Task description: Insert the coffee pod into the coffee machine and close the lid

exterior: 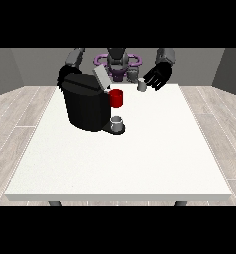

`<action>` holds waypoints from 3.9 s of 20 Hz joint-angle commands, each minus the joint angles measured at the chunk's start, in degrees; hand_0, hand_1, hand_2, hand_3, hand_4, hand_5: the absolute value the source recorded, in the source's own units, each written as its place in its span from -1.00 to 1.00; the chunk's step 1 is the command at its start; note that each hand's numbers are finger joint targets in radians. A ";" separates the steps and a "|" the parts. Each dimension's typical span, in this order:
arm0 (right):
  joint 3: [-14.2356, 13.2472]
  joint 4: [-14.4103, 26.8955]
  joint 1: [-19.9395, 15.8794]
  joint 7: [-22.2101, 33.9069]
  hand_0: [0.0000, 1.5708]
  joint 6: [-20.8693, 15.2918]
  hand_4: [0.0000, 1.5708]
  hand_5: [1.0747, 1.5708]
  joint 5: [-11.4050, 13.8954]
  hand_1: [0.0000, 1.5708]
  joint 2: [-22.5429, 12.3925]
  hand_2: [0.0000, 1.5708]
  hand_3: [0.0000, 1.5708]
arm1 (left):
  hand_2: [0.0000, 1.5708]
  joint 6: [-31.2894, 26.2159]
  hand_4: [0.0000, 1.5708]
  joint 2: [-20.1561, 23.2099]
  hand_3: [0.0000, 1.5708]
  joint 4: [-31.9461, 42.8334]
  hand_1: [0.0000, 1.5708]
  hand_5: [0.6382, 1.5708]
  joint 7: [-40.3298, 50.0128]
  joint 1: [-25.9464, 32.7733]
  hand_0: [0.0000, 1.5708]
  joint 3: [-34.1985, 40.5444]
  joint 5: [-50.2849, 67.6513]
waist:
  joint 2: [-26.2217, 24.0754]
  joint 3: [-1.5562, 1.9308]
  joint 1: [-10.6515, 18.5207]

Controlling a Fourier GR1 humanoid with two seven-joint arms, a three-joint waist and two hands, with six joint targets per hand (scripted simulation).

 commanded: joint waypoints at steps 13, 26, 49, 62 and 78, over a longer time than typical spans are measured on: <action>4.24 -6.70 -4.15 7.19 -1.00 -3.20 -0.30 1.00 3.93 -1.00 0.67 -1.00 -1.00 | 0.68 -1.82 -0.38 4.46 0.60 2.70 0.60 1.00 4.68 -11.93 0.60 4.49 -0.26 | 3.92 -0.03 -7.42; 0.13 -4.01 -6.42 3.62 -1.00 -1.87 -0.33 1.00 1.04 -1.00 -0.89 -1.00 -1.00 | 0.67 -1.42 -0.37 1.83 0.56 2.06 0.65 1.00 9.47 -16.91 0.65 3.63 -2.23 | 6.47 0.01 -6.90; -0.55 -6.68 -3.33 2.57 -1.00 -0.37 -0.43 1.00 -0.31 -1.00 -2.04 -1.00 -1.00 | 0.61 -0.70 -0.37 2.01 0.52 4.39 0.54 1.00 3.54 -13.88 0.54 4.71 -3.01 | 8.66 -0.01 -7.30; 2.18 -7.72 -3.86 4.08 -1.00 -4.97 -0.44 1.00 2.37 -1.00 1.72 -1.00 -1.00 | 0.50 0.64 -0.43 -0.63 0.30 5.05 0.47 1.00 3.75 -13.10 0.47 3.21 -5.16 | 7.68 -0.03 -6.64; 0.76 -4.37 -3.76 -0.36 -1.00 -2.19 -0.52 1.00 0.91 -1.00 -0.07 -1.00 -1.00 | -0.52 -2.83 -1.00 2.16 -0.86 4.37 -1.00 1.00 2.49 -16.12 -1.00 0.95 -8.55 | 9.70 0.01 -6.69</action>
